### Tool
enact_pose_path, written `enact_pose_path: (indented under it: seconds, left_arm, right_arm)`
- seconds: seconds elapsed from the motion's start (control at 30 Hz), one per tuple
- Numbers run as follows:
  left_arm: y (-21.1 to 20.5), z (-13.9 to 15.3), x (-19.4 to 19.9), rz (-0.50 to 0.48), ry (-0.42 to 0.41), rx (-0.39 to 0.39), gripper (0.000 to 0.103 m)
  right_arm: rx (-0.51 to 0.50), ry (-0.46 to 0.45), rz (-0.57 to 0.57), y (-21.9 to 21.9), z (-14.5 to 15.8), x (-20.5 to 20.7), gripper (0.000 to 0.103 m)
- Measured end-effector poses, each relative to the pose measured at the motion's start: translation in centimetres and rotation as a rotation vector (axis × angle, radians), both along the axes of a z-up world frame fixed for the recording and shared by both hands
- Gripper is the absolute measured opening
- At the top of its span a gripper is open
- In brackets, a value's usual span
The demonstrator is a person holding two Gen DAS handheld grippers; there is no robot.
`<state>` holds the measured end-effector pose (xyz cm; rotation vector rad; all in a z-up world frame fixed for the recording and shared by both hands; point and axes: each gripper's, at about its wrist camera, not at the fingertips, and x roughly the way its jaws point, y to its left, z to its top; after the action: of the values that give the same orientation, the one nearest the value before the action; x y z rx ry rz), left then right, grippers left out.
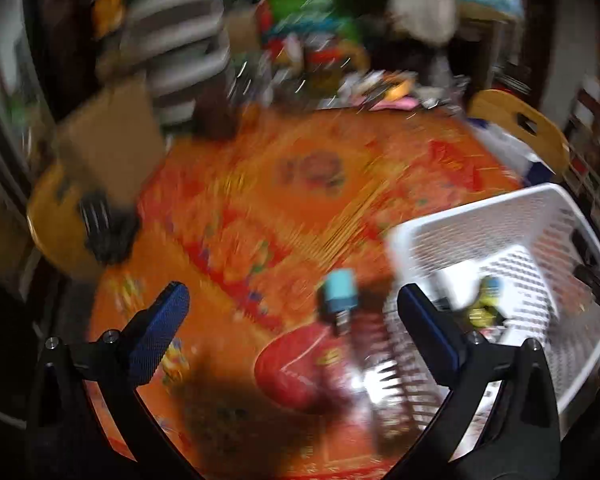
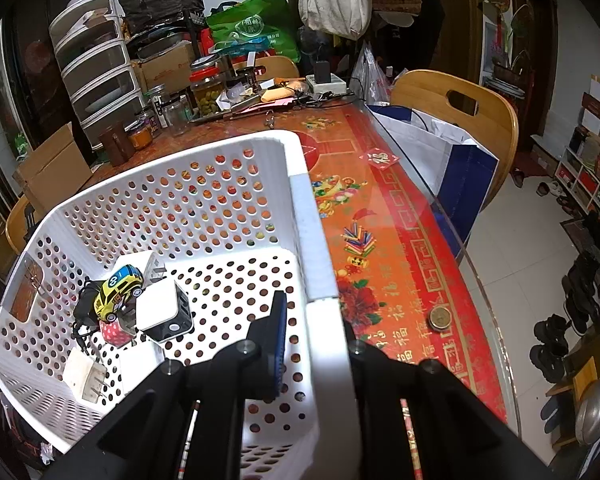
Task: Organize rigid objects
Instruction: 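Grasp the teal plug adapter with the left tool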
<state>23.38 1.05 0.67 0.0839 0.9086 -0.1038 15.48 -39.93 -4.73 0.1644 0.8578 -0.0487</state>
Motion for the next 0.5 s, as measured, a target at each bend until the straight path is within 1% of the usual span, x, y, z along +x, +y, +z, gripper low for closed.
enact_pose_path:
  seconds: [0.07,0.13,0.17,0.23,0.33,0.4,0.5]
  left_arm:
    - [2.2,-3.2,1.9,0.026,0.071,-0.043,0.103]
    - [3.2,-5.9,3.3,0.027,0.101,-0.058,0.103]
    - [3.2,-6.8,3.8,0.018,0.106,-0.068,0.102]
    - [3.2,-8.1,4.6,-0.02,0.112,-0.096,0.102]
    - [1.9,-9.5,5.2,-0.072,0.113,-0.128,0.102]
    - [0.6,-10.4,5.0,-0.087,0.112,-0.13,0.101]
    - [-0.7,-11.5,5.8,-0.118,0.11,-0.137,0.101]
  right_arm:
    - [-0.003,0.0,-0.001,0.0,0.0,0.0,0.013]
    - [-0.003,0.0,-0.003,0.0,0.1,-0.1,0.013]
    - [-0.001,0.0,-0.004,0.0,0.1,-0.1,0.013]
    - [-0.001,0.002,-0.007,0.0,0.1,-0.1,0.013]
    - [-0.013,0.01,-0.015,0.0,0.2,0.0,0.013]
    - [-0.015,0.013,-0.017,-0.1,0.2,0.0,0.013]
    - [-0.02,0.016,-0.022,-0.1,0.2,0.1,0.013]
